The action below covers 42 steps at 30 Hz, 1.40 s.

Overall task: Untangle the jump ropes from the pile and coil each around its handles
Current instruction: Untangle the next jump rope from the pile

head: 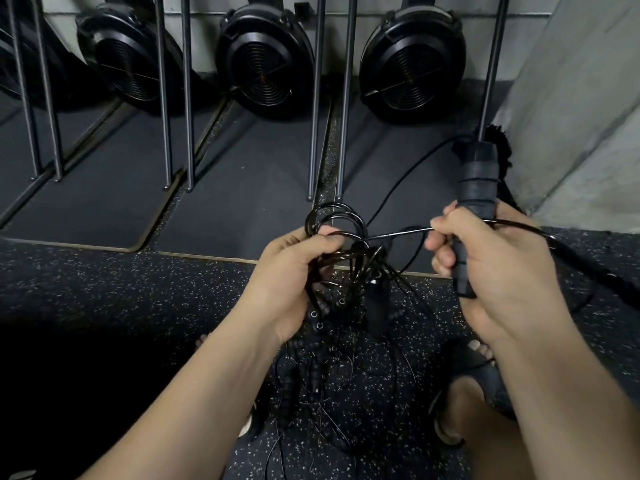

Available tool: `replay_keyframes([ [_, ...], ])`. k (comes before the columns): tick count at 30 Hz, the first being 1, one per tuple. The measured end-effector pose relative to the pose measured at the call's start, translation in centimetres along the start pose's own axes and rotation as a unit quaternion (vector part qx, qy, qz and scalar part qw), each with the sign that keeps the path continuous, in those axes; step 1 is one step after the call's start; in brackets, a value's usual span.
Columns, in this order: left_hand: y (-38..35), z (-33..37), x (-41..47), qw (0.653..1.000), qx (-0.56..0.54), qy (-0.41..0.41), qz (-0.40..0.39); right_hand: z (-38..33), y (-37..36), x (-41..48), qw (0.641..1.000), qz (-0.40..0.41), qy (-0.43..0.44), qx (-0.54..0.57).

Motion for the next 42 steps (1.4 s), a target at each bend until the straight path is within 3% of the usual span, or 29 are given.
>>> replay_keyframes([
  [5,0.3,0.6,-0.1,0.999,0.031,-0.040,0.003,-1.2,-1.0,-0.8,0.999,-0.030,0.040,0.011],
  [12,-1.3,1.1,-1.3,0.990,0.083,-0.101,-0.060,1.2,-1.1,0.0,1.000,-0.027,-0.011,-0.011],
  [16,-1.7,1.6,-1.6,0.992,0.043,-0.076,-0.092,1.5,-1.2,0.1,0.999,-0.033,-0.010,-0.017],
  [25,-0.6,1.8,-0.6,0.996,-0.038,-0.046,-0.071,1.3,-0.6,0.1,0.997,-0.020,0.057,-0.045],
  [29,-0.3,1.9,-0.6,0.997,0.006,-0.073,-0.034,1.5,-1.1,-0.2,0.998,-0.037,0.050,-0.018],
  [31,0.0,2.0,-0.7,0.990,0.087,-0.111,0.009,1.5,-1.0,-0.3,0.998,-0.030,0.054,-0.005],
  [33,0.0,2.0,-0.7,0.952,0.248,-0.174,0.046,1.5,-1.0,-0.3,0.997,-0.032,0.070,-0.006],
  [35,-0.5,1.6,-0.7,0.922,0.333,-0.189,0.055,1.6,-1.2,-0.5,0.997,-0.038,0.074,-0.009],
  [39,-1.7,0.9,-1.1,0.956,0.259,-0.130,-0.041,1.7,-1.2,-0.5,0.997,-0.037,0.062,0.009],
  [42,-1.5,1.0,-1.3,0.941,0.299,-0.158,-0.027,1.7,-1.1,-0.4,0.997,-0.036,0.066,0.009],
])
Point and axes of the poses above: each hand's wrist, its own x-axis towards the middle knuckle, its own y-axis out of the back of the hand, z = x × y, the point moved 6 cm from there along x, towards the middle knuckle, and after that the axes turned 8 degrees about x, right-handed, at the moved point
